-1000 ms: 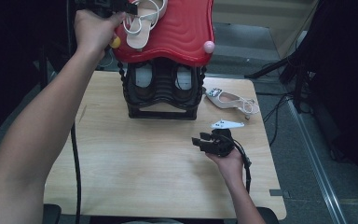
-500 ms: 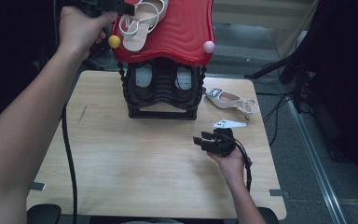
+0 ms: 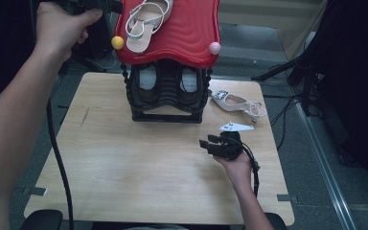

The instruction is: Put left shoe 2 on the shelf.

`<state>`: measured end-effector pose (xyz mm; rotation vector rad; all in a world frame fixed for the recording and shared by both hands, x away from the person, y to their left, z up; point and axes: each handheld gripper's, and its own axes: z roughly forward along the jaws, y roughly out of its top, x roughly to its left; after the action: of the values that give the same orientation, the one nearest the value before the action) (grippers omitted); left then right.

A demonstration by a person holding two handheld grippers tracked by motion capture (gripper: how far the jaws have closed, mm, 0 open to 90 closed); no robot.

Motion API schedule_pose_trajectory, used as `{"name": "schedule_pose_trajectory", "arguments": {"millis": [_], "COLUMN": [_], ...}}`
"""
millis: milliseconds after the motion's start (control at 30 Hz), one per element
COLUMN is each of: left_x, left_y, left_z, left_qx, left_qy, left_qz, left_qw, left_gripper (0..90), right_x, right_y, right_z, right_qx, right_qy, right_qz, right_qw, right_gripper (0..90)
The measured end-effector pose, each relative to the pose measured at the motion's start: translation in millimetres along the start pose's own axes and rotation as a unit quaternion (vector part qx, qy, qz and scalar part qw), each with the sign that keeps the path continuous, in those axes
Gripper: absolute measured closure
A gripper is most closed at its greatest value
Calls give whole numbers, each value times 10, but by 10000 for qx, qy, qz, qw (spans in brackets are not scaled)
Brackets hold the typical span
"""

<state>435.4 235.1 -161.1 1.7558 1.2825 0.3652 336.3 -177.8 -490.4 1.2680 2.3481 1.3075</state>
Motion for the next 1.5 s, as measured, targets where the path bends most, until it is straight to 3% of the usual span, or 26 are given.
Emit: {"name": "schedule_pose_trajectory", "arguments": {"millis": [67,500,1100,1333,1500], "left_x": [34,289,583,632,669], "left_y": [-42,-332,-878,-1068,-1190], "left_z": [-16,-27,172,249,316], "left_qx": [16,44,148,228,214], "left_qy": [68,92,177,200,140], "left_qz": [57,-80,-216,-166,-258], "left_qw": [10000,9999,9995,9994,9993], "left_gripper": [525,530,537,537,538], "right_x": [-5,-32,-61,-71,-80], "right_y": [1,3,5,4,5], "right_z": [-3,-17,-32,-36,-39], "right_qx": [0,-31,-44,-36,-31], "right_qy": [-12,-33,-84,-96,-115], "right_qz": [-11,19,58,60,69], "right_qw": [10000,10000,9999,9999,9999], "right_gripper": [546,547,549,550,552]}}
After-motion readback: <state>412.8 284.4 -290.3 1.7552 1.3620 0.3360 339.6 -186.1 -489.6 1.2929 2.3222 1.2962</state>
